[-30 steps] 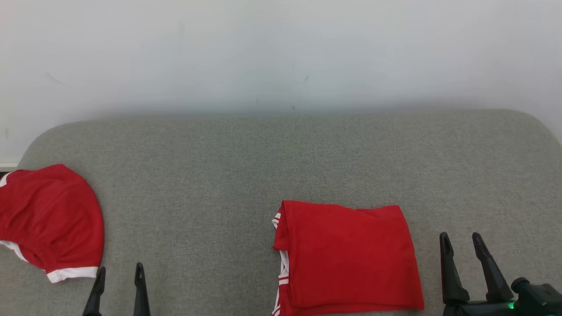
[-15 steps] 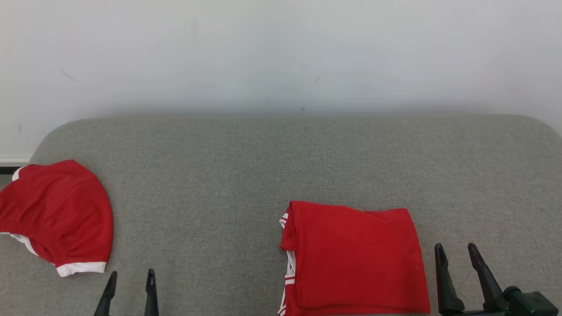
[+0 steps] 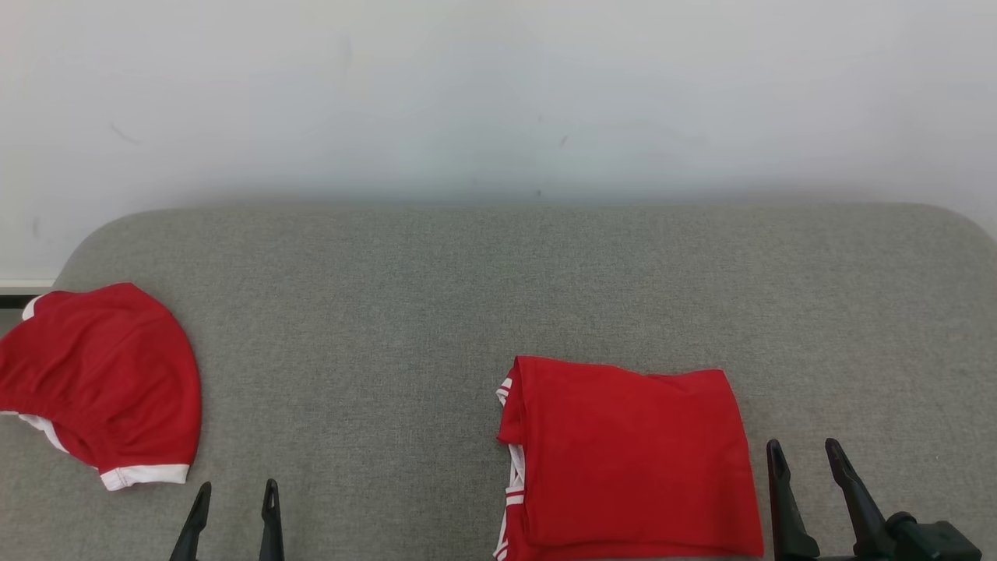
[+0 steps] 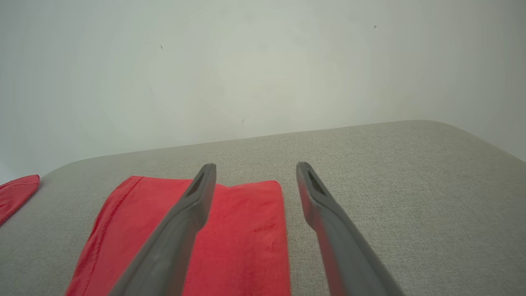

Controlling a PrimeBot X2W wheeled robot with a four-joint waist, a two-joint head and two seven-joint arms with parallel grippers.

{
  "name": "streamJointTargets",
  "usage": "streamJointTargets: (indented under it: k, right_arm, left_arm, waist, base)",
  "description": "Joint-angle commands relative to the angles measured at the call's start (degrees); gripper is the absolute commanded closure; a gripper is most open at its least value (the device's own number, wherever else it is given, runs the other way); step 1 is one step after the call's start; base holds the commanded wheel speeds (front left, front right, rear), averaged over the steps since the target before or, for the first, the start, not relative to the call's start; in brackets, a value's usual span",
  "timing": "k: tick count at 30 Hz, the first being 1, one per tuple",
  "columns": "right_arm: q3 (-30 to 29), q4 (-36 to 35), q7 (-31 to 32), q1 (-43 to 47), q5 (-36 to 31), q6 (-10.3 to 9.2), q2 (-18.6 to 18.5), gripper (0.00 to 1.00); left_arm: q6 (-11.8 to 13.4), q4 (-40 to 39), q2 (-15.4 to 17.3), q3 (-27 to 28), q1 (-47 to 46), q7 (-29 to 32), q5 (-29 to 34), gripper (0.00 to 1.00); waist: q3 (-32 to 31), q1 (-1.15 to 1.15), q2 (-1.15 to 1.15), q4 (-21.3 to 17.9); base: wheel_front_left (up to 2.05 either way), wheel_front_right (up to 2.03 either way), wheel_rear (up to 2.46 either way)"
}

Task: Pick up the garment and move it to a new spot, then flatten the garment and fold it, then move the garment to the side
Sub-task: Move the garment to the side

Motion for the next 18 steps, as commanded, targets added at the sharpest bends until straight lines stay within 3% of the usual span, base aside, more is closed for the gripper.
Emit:
streamJointTargets:
  k: [1, 18]
  right_arm:
    - [0.09, 0.09, -0.15, 0.39, -0.55, -0.13, 0.13, 0.00]
    - [0.65, 0.57, 0.53, -0.27, -1.11, -0.13, 0.22, 0.00]
  left_arm:
    - [0.28, 0.05, 0.31, -0.04, 0.20, -0.18, 0.20, 0.00]
    - [0.47, 0.10, 0.23, -0.16, 0.34, -0.18, -0.09, 0.00]
  waist:
    - [0.04, 0.00, 0.00, 0.02]
    - [0.24, 0.00, 0.00, 0.35]
  base:
    - [0.00, 0.00, 0.00]
    - [0.00, 0.00, 0.00]
